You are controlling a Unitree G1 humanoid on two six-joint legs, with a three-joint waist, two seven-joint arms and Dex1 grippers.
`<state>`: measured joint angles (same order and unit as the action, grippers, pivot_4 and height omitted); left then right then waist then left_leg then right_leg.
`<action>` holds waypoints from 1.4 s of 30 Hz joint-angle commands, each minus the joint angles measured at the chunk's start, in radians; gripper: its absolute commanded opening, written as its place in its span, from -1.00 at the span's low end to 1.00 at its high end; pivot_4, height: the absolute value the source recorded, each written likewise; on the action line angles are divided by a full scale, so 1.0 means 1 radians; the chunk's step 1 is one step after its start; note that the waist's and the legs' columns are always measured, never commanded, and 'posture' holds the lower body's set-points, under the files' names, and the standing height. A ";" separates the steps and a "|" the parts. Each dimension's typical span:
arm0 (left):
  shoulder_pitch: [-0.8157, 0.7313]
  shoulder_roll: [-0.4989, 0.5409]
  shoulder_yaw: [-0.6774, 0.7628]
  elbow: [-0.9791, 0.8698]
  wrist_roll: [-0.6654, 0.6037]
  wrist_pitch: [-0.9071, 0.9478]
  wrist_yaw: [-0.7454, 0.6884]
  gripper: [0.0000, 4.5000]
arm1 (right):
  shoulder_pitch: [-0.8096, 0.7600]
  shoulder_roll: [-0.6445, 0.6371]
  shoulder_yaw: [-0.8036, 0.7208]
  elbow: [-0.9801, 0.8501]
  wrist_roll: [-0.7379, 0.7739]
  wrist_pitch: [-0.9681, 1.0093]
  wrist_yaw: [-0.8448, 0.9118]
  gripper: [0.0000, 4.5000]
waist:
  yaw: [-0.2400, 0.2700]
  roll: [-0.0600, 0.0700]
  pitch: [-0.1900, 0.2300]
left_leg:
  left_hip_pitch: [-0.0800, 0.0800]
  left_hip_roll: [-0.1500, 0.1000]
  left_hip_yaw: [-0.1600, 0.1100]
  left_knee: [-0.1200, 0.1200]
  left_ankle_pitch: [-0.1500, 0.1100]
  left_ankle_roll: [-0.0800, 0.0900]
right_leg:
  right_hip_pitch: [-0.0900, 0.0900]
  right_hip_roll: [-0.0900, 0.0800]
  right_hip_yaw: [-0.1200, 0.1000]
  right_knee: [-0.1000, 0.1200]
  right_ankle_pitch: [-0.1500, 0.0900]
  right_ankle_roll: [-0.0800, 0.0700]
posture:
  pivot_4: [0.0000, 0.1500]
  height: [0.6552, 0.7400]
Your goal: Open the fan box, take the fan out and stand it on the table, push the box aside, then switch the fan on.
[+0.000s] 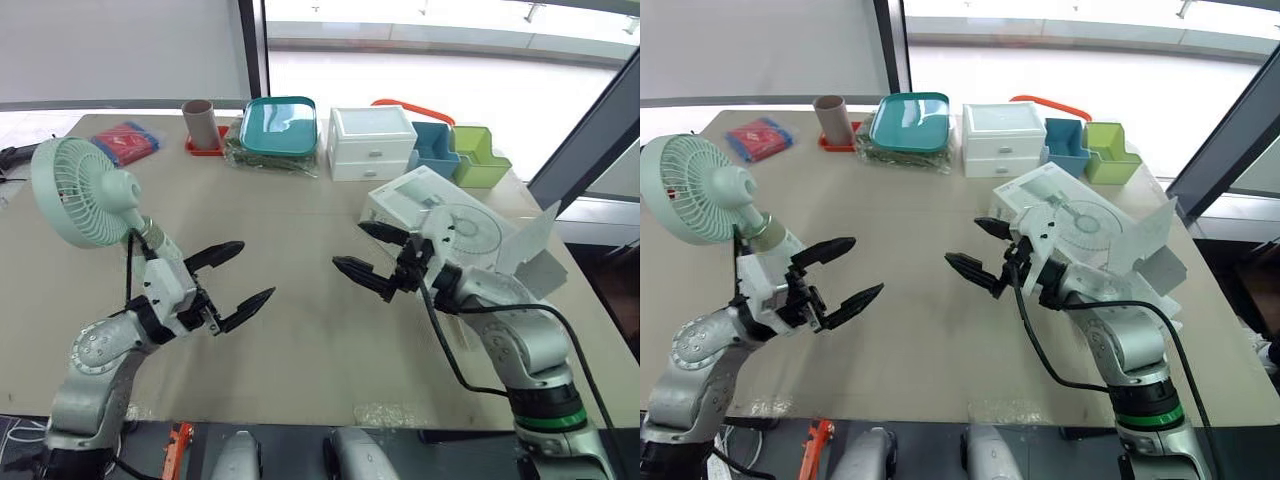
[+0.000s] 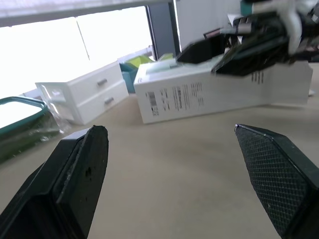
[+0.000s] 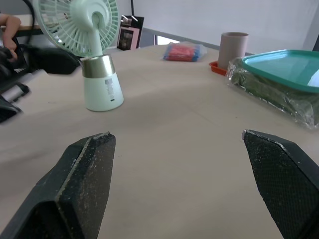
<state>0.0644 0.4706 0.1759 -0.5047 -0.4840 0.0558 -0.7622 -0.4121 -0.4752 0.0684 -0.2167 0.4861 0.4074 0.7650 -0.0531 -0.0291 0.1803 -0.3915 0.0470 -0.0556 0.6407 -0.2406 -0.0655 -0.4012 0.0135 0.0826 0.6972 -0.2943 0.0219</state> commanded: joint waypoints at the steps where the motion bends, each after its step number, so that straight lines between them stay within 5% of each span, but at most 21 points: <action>1: 0.191 -0.049 0.099 -0.282 -0.082 0.074 0.173 1.00 | -0.081 0.054 0.053 0.122 -0.043 -0.073 0.061 0.98 | -0.006 0.000 0.000 | 0.000 0.000 0.000 0.000 0.000 0.000 | 0.000 0.000 0.000 0.000 0.000 0.000 | 1.00 1.00; 6: 0.340 -0.069 0.265 -0.454 -0.183 0.150 0.360 1.00 | -0.180 0.135 0.092 0.298 -0.092 -0.141 0.114 0.98 | 0.004 0.000 0.000 | 0.000 0.000 -0.002 0.001 0.000 0.000 | 0.000 0.001 -0.002 0.001 0.001 -0.001 | 1.00 1.00; 12: 0.427 -0.056 0.370 -0.499 -0.215 0.162 0.422 1.00 | -0.229 0.180 0.114 0.396 -0.126 -0.187 0.165 0.98 | 0.005 -0.001 0.000 | 0.001 -0.001 -0.001 0.001 0.001 0.000 | 0.002 0.000 -0.001 0.001 0.001 -0.001 | 1.00 1.00; 19: 0.314 -0.064 0.406 -0.409 -0.119 0.215 0.602 1.00 | -0.269 0.208 0.088 0.481 -0.151 -0.211 0.150 0.98 | 0.005 0.000 0.000 | 0.001 -0.001 -0.002 0.001 0.001 0.000 | 0.001 0.001 -0.001 0.001 0.001 -0.001 | 1.00 1.00; 42: 0.072 -0.120 0.434 -0.112 -0.004 0.185 0.716 1.00 | -0.287 0.152 0.080 0.352 -0.149 -0.162 0.214 0.98 | 0.005 -0.001 0.000 | 0.000 -0.001 -0.002 0.000 0.001 -0.001 | 0.000 0.000 -0.002 0.001 0.001 -0.002 | 1.00 1.00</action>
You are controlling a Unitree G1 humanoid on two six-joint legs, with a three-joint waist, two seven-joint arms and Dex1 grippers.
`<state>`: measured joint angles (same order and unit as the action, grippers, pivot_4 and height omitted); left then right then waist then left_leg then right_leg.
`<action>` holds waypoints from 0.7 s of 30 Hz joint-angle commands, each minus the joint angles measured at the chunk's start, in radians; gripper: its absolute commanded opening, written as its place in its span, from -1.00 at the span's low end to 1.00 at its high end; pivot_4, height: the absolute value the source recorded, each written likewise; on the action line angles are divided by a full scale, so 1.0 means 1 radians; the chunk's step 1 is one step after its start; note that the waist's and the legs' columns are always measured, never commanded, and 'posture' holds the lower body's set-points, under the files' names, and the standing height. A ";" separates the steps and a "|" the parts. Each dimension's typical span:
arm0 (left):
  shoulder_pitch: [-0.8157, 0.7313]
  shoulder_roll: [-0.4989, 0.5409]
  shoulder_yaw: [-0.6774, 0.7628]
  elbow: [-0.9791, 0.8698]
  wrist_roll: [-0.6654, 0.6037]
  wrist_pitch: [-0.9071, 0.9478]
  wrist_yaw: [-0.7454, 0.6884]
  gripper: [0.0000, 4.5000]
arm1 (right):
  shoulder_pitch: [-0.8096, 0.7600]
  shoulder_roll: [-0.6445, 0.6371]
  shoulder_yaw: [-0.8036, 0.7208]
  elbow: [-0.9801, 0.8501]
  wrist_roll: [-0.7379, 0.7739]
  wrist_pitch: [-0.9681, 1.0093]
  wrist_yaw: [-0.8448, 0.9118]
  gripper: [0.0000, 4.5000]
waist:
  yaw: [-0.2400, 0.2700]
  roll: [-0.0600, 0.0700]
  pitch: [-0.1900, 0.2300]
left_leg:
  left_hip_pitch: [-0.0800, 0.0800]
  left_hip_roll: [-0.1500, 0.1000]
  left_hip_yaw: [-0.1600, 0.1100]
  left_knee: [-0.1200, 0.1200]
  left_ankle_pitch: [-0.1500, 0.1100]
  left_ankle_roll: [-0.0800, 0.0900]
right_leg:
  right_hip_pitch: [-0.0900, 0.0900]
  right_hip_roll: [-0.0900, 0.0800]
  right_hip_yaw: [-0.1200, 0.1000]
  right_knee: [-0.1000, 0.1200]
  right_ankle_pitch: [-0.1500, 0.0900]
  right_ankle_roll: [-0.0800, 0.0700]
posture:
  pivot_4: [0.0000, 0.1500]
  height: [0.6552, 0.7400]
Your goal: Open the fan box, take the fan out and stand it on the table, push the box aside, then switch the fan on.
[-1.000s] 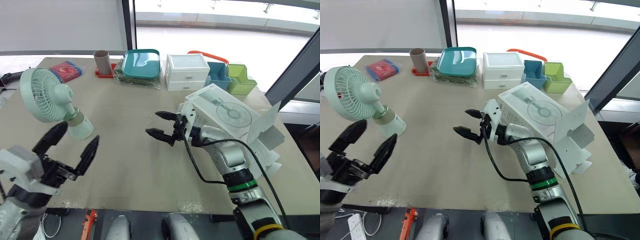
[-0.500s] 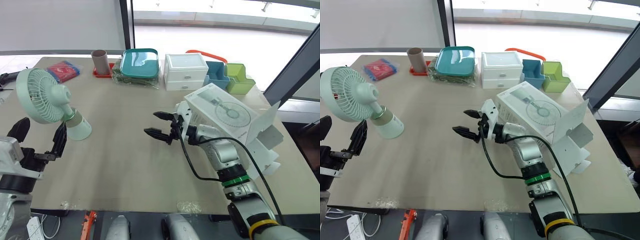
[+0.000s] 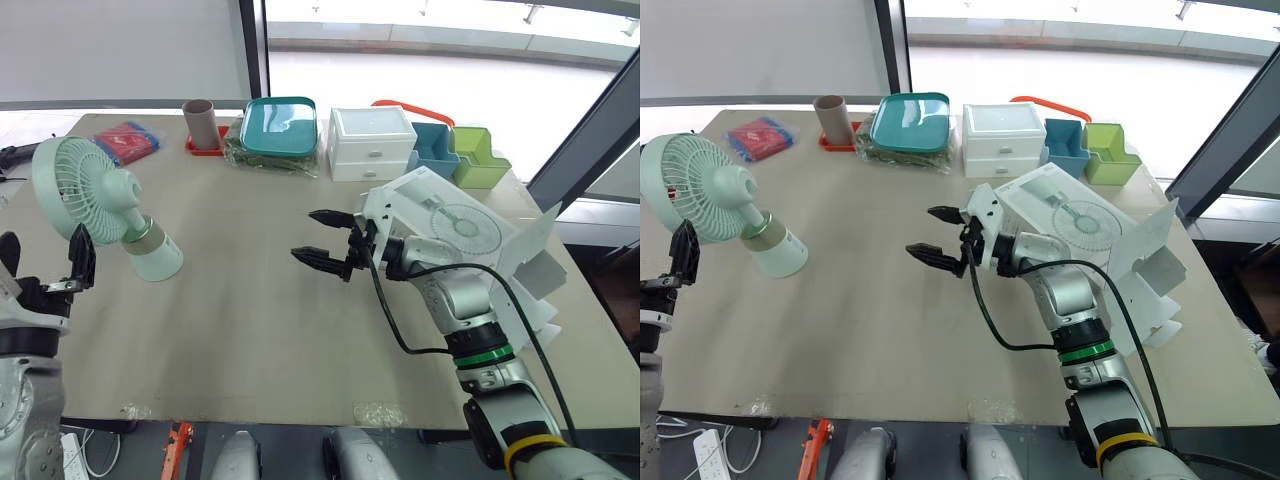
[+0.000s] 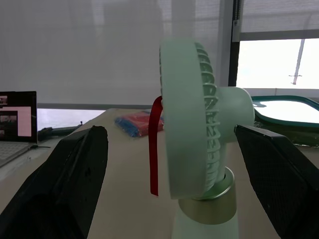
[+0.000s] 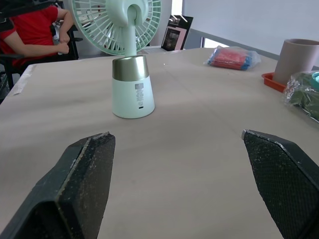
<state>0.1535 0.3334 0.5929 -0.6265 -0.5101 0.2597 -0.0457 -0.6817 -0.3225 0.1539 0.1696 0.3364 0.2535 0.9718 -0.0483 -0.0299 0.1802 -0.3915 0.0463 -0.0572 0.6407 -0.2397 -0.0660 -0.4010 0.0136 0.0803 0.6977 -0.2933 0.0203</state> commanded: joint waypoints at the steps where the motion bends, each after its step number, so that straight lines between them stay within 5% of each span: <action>1: -0.031 0.021 0.007 0.021 0.023 -0.019 -0.005 1.00 | -0.016 0.002 -0.005 -0.035 -0.001 -0.009 0.007 0.98 | 0.001 0.000 0.000 | 0.000 0.000 0.000 0.000 0.000 0.000 | 0.000 0.000 0.000 0.000 0.000 0.000 | 1.00 1.00; 21: -0.226 0.011 -0.112 0.156 0.098 -0.010 -0.010 1.00 | 0.038 0.002 -0.002 -0.093 -0.019 -0.014 -0.002 0.98 | 0.000 0.000 0.000 | 0.000 0.000 0.000 0.000 0.000 0.000 | 0.000 -0.001 -0.001 0.000 0.000 0.000 | 1.00 1.00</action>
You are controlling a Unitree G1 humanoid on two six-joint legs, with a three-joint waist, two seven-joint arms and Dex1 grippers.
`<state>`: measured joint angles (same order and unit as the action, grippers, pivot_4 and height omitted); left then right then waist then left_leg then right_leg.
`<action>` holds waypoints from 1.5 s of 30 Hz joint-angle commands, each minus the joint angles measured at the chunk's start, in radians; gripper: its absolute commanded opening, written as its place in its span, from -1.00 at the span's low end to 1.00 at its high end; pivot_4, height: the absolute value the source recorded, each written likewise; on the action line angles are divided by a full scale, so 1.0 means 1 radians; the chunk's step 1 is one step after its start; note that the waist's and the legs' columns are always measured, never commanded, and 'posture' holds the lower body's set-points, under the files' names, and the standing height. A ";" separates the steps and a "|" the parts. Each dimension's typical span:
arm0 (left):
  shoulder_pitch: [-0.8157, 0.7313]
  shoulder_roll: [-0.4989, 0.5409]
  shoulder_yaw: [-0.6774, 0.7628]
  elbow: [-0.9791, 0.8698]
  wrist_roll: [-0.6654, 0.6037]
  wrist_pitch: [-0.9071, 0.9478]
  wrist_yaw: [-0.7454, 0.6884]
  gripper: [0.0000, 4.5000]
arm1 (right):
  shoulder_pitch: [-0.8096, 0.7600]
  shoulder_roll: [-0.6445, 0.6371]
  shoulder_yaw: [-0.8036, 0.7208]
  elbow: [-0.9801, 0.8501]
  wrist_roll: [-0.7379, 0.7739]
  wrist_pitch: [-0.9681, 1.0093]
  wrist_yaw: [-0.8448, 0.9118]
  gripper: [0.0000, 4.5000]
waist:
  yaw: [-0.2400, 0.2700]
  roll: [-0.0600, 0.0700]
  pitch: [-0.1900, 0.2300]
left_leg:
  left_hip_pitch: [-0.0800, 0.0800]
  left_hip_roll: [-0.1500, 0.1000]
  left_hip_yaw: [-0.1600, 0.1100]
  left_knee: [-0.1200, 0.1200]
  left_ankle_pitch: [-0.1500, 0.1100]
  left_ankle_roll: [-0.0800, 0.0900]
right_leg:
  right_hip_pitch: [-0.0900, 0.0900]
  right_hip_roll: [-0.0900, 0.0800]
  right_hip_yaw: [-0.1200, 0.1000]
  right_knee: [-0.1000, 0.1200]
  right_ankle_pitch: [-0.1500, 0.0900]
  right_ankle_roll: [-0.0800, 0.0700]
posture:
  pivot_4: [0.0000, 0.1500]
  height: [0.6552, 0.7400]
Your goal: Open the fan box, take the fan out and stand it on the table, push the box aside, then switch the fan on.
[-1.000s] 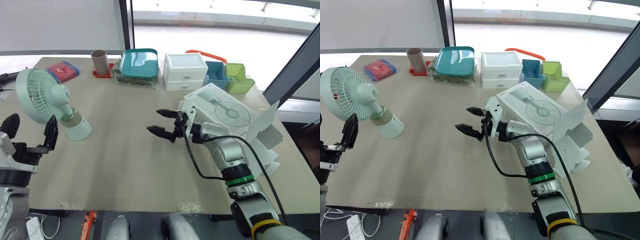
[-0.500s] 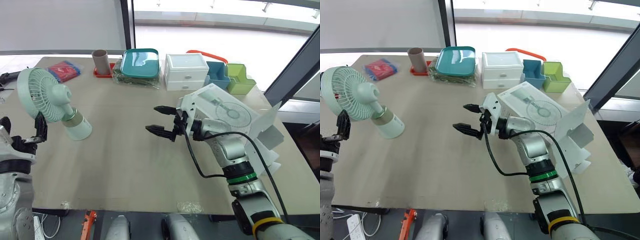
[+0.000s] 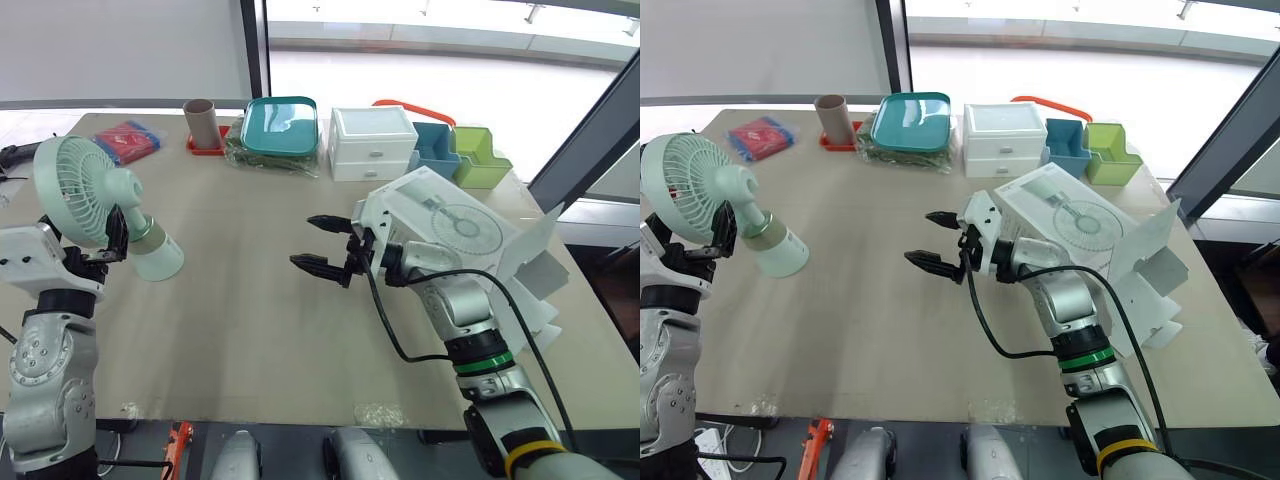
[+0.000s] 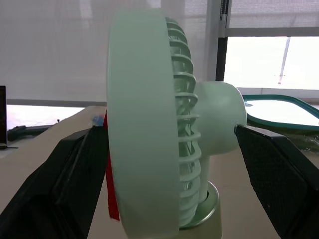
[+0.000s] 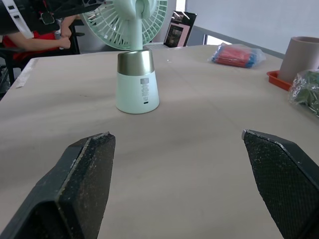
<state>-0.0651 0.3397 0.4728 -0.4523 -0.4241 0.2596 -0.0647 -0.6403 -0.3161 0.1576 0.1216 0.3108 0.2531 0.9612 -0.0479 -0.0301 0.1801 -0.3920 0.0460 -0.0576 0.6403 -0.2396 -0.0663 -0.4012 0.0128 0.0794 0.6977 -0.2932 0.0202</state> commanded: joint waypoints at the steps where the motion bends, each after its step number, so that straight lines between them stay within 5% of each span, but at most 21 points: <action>1: -0.009 0.002 0.010 -0.017 0.013 -0.009 0.013 1.00 | -0.002 -0.005 -0.005 -0.045 0.005 -0.015 0.009 0.98 | 0.000 0.000 0.000 | 0.000 0.000 0.000 0.000 0.000 0.000 | 0.000 0.000 0.000 0.000 0.000 0.000 | 1.00 1.00; 17: -0.027 -0.017 0.002 -0.016 -0.023 0.062 0.037 1.00 | 0.015 -0.011 0.007 -0.051 -0.017 -0.018 0.016 0.98 | 0.000 0.000 0.000 | 0.000 0.000 0.000 0.000 0.000 0.000 | 0.000 0.000 0.000 0.000 0.000 0.000 | 1.00 1.00; 26: -0.045 -0.038 0.000 -0.017 -0.031 0.071 0.054 -0.14 | 0.027 -0.015 0.007 -0.059 -0.028 -0.017 0.014 1.00 | 0.001 0.000 0.000 | 0.000 0.000 0.000 0.000 0.000 0.000 | 0.000 0.000 0.000 0.000 0.000 0.000 | 1.00 1.00; 45: -0.090 0.024 -0.028 -0.072 -0.158 0.043 -0.134 -0.14 | -0.009 -0.001 -0.014 -0.047 -0.027 0.004 -0.030 1.00 | 0.001 -0.002 0.001 | -0.001 0.000 -0.001 0.000 0.000 0.000 | 0.000 0.000 -0.001 0.000 0.000 0.000 | 1.00 1.00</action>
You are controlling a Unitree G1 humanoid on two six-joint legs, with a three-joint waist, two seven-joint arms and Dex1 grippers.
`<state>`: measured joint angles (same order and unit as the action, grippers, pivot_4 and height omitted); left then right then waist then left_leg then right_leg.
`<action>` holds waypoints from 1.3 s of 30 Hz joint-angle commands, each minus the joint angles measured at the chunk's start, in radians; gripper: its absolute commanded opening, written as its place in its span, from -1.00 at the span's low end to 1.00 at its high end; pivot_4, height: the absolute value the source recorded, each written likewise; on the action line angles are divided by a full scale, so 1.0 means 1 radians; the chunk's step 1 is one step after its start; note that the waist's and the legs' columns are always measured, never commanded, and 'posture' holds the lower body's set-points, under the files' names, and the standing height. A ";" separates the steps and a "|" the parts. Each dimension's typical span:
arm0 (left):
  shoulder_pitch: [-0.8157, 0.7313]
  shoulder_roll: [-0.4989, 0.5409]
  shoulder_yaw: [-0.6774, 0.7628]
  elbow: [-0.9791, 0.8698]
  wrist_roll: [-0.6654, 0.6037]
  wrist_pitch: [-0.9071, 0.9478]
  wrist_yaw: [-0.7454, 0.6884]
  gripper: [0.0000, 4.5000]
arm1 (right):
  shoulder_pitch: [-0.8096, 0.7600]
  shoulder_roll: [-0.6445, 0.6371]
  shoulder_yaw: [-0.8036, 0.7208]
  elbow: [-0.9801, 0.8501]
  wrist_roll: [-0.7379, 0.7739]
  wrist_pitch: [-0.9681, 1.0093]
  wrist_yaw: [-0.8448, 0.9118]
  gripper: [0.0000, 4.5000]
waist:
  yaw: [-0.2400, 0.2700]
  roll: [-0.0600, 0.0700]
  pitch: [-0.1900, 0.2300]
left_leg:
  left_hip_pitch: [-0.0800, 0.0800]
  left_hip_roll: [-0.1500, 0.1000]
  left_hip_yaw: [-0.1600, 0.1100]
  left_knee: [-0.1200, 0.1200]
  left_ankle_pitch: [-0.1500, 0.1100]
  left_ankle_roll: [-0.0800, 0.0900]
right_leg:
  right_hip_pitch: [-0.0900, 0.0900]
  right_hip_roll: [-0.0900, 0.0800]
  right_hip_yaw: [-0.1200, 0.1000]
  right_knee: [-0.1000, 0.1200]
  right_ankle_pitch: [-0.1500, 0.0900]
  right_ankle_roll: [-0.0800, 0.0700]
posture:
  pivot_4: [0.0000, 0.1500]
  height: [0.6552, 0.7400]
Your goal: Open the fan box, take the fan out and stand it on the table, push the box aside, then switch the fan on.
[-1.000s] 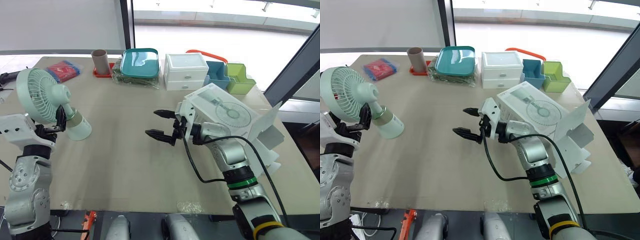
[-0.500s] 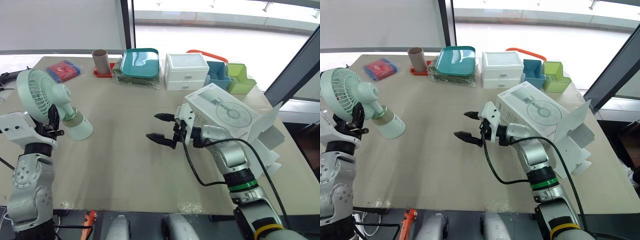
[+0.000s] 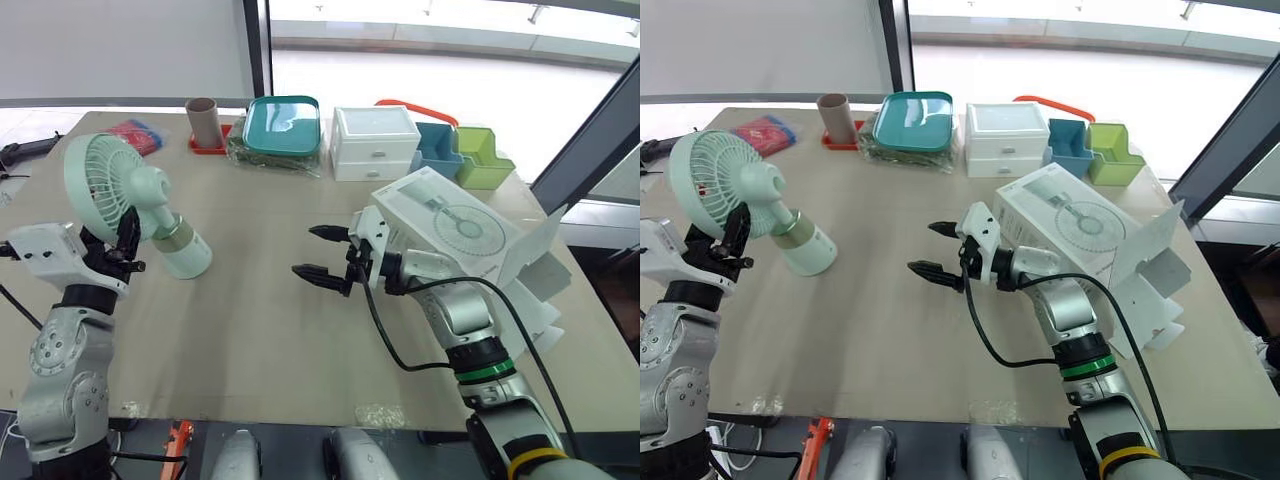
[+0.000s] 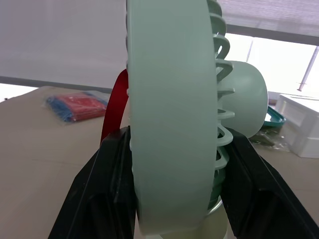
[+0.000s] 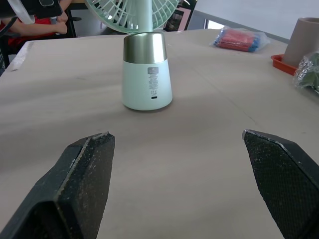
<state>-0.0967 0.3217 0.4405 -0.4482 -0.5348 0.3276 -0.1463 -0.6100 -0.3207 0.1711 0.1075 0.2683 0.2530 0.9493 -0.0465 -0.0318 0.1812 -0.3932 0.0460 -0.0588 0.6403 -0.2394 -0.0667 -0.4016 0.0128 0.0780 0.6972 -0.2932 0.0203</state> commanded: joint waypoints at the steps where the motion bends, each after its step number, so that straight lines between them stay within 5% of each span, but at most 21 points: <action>1: -0.069 0.045 -0.013 -0.080 -0.054 -0.021 -0.063 -0.14 | -0.041 0.002 -0.029 -0.036 0.016 0.006 -0.022 1.00 | -0.001 0.000 0.000 | 0.000 0.000 0.000 0.000 0.000 0.000 | 0.000 0.000 0.000 0.000 0.000 0.000 | 1.00 1.00; 16: -0.193 -0.038 -0.266 -0.056 0.024 0.013 -0.037 -0.14 | -0.048 -0.017 -0.051 -0.108 0.009 0.080 -0.122 1.00 | -0.001 0.000 0.000 | -0.001 0.000 0.000 0.000 0.000 0.000 | -0.001 0.000 0.000 0.000 0.000 0.000 | 1.00 1.00; 24: -0.195 -0.036 -0.290 -0.081 0.023 0.052 -0.045 -0.14 | -0.117 0.014 -0.029 -0.181 0.014 0.186 -0.191 1.00 | -0.001 0.000 0.000 | -0.002 0.000 0.000 0.000 0.000 0.000 | -0.002 0.000 0.000 0.000 0.000 0.000 | 1.00 1.00; 39: -0.188 -0.034 -0.294 -0.132 0.001 0.073 -0.062 -0.14 | -0.214 0.110 0.033 -0.051 -0.020 0.203 -0.214 1.00 | 0.000 0.000 0.000 | -0.005 0.000 0.000 0.000 0.000 0.000 | -0.005 0.000 -0.001 0.000 0.000 0.000 | 1.00 1.00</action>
<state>-0.2685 0.2878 0.1323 -0.4936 -0.5136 0.4215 -0.2041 -0.7890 -0.2286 0.2212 0.0639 0.2350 0.4766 0.7377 -0.0470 -0.0320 0.1813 -0.3986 0.0460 -0.0589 0.6400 -0.2392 -0.0669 -0.4070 0.0124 0.0775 0.6972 -0.2932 0.0203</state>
